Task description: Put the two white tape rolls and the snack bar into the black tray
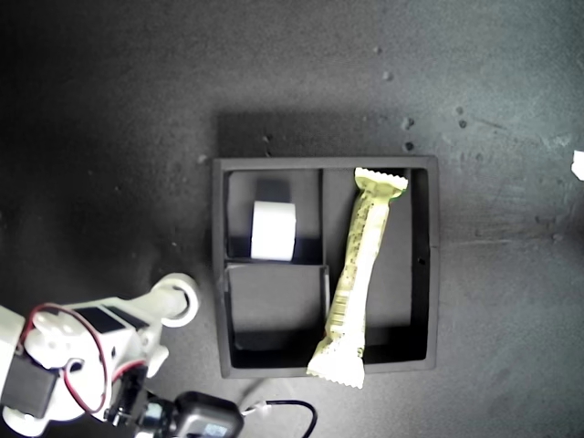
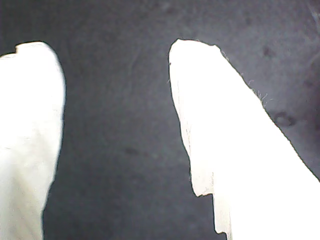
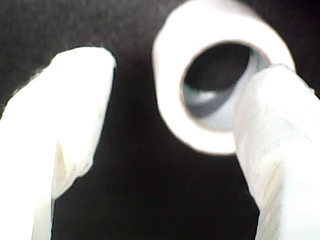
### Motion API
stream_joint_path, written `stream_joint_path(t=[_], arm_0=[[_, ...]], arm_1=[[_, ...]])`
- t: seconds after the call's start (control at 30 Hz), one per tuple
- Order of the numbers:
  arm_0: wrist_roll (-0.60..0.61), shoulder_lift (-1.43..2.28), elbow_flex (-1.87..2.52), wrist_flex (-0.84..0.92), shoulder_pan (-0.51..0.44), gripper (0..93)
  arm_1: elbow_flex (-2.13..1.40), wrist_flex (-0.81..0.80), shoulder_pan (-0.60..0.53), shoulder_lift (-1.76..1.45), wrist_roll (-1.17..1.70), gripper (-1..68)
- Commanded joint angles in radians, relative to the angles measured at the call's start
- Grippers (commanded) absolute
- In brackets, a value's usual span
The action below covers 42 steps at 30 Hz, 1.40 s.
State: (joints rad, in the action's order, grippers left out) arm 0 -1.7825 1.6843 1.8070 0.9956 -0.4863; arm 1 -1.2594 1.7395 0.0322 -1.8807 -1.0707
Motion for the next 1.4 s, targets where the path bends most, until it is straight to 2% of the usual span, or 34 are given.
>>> stream_joint_path(t=[0.0,0.27,0.67,0.77,0.87,0.97,1.07,1.23,1.37], arm_0=[[-0.017,-0.006,0.002,-0.04,0.005,18.7],[-0.044,-0.032,0.043,-0.104,-0.003,18.6],[-0.083,-0.012,0.169,-0.224,-0.014,17.2],[-0.11,-0.028,0.224,-0.282,0.005,13.2],[-0.106,-0.011,0.304,-0.364,0.041,1.8],[-0.103,0.055,0.356,-0.365,0.074,0.0],[-0.061,0.147,0.357,-0.304,0.104,0.0],[0.028,0.267,0.179,-0.015,0.149,0.0],[0.137,0.227,-0.067,0.138,0.17,0.0]], arm_1=[[-0.025,-0.02,-0.012,-0.058,-0.025,8.8],[-0.089,-0.018,0.0,-0.126,-0.052,0.1],[-0.101,-0.025,0.0,-0.129,-0.052,0.1],[-0.11,-0.031,-0.009,-0.129,-0.049,0.1],[-0.115,-0.037,-0.025,-0.129,-0.043,0.1],[-0.103,-0.031,-0.055,-0.129,-0.031,0.1],[-0.094,-0.023,-0.094,-0.129,-0.023,0.2],[-0.143,-0.018,-0.152,-0.129,-0.061,0.1],[-0.227,-0.018,-0.172,-0.146,-0.132,0.0]])
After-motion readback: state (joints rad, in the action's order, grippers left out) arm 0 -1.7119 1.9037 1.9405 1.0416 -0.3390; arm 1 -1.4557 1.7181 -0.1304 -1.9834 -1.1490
